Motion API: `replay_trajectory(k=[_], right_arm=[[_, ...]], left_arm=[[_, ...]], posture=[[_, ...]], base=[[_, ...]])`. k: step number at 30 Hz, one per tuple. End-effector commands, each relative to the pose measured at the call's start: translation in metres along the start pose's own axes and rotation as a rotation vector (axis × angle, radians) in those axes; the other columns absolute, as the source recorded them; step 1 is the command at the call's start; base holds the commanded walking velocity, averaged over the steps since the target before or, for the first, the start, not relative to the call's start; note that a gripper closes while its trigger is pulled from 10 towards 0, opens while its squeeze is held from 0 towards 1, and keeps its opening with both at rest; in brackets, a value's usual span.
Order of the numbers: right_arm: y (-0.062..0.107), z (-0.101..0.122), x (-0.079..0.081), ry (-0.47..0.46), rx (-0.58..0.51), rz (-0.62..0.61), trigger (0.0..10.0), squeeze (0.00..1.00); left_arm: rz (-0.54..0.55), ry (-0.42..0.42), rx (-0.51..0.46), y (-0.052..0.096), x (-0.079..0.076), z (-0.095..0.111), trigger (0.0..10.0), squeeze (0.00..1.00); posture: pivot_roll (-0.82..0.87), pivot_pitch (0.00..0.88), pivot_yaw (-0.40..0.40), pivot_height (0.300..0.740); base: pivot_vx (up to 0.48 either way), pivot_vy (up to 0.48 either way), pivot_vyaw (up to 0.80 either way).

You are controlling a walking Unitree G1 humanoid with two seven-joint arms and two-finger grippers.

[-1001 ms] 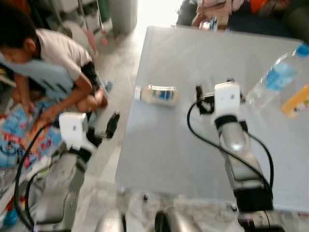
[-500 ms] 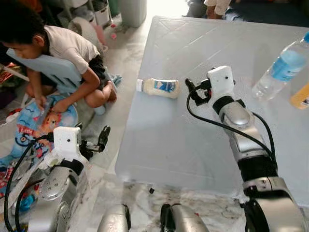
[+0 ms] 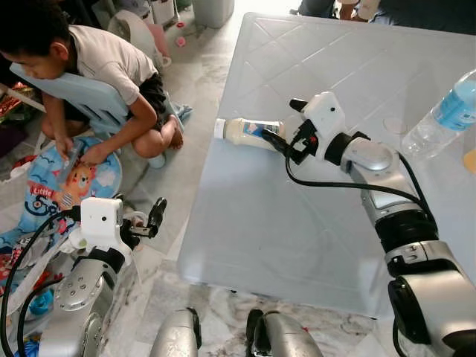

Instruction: Restocking fridge

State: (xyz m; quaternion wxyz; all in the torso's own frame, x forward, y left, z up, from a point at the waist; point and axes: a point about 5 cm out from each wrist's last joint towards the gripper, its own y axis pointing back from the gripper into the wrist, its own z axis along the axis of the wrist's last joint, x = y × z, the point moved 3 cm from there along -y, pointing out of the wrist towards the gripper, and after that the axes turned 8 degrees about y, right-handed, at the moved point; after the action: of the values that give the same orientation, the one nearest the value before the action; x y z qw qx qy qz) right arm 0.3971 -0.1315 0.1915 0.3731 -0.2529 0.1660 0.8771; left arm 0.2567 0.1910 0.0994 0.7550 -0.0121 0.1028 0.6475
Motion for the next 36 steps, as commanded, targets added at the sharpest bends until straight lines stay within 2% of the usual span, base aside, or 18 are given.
replay_trajectory(k=[1, 2, 3, 4, 5, 6, 7, 15, 26, 36], right_arm=[[0.002, -0.002, -0.006, 0.045, 0.021, 0.018, 10.0, 0.9], [0.003, -0.003, -0.008, 0.043, 0.027, 0.03, 10.0, 0.77], [0.003, -0.003, -0.01, 0.047, 0.029, 0.034, 10.0, 0.46], [0.003, -0.004, -0.011, 0.053, 0.031, 0.037, 10.0, 0.46], [0.004, -0.005, -0.012, 0.07, 0.041, 0.043, 10.0, 0.07], [0.005, -0.006, -0.013, 0.09, 0.053, 0.052, 10.0, 0.07], [0.005, -0.007, -0.014, 0.092, 0.057, 0.053, 10.0, 0.0], [0.002, -0.005, -0.014, 0.112, 0.045, 0.12, 10.0, 0.0], [-0.003, 0.001, -0.017, 0.167, 0.048, 0.142, 10.0, 0.0], [-0.01, 0.005, -0.01, 0.18, 0.033, 0.213, 10.0, 0.0]], left_arm=[[0.01, -0.013, 0.021, 0.005, 0.003, -0.002, 10.0, 0.0], [0.01, -0.013, 0.028, 0.006, 0.003, -0.003, 10.0, 0.0], [0.009, -0.015, 0.03, 0.007, 0.003, -0.003, 10.0, 0.0], [0.007, -0.016, 0.033, 0.007, 0.002, -0.003, 10.0, 0.0], [0.004, -0.016, 0.035, 0.008, 0.002, -0.004, 10.0, 0.0], [0.001, -0.016, 0.037, 0.008, 0.001, -0.004, 10.0, 0.0], [0.001, -0.017, 0.038, 0.009, 0.002, -0.004, 10.0, 0.0], [0.003, -0.024, 0.044, 0.011, 0.003, -0.003, 10.0, 0.0], [0.006, -0.033, 0.063, 0.019, 0.006, -0.003, 10.0, 0.0], [0.012, -0.054, 0.092, 0.031, 0.01, -0.001, 10.0, 0.0]], posture=[[0.13, 0.203, -0.001, 0.74], [0.13, 0.203, -0.001, 0.74], [0.14, 0.209, 0.001, 0.74], [0.14, 0.209, 0.001, 0.74], [0.14, 0.21, 0.002, 0.74], [0.14, 0.21, 0.002, 0.74], [0.14, 0.213, 0.003, 0.74], [0.15, 0.223, 0.005, 0.74], [0.17, 0.247, 0.018, 0.74], [0.21, 0.283, 0.027, 0.74]], base=[[0.0, 0.0, 0.0], [0.0, 0.0, 0.0], [0.0, 0.0, 0.0], [0.0, 0.0, 0.0], [0.0, 0.0, 0.0], [0.0, 0.0, 0.0], [0.0, 0.0, 0.0], [0.0, 0.0, 0.0], [0.0, 0.0, 0.0], [0.0, 0.0, 0.0]])
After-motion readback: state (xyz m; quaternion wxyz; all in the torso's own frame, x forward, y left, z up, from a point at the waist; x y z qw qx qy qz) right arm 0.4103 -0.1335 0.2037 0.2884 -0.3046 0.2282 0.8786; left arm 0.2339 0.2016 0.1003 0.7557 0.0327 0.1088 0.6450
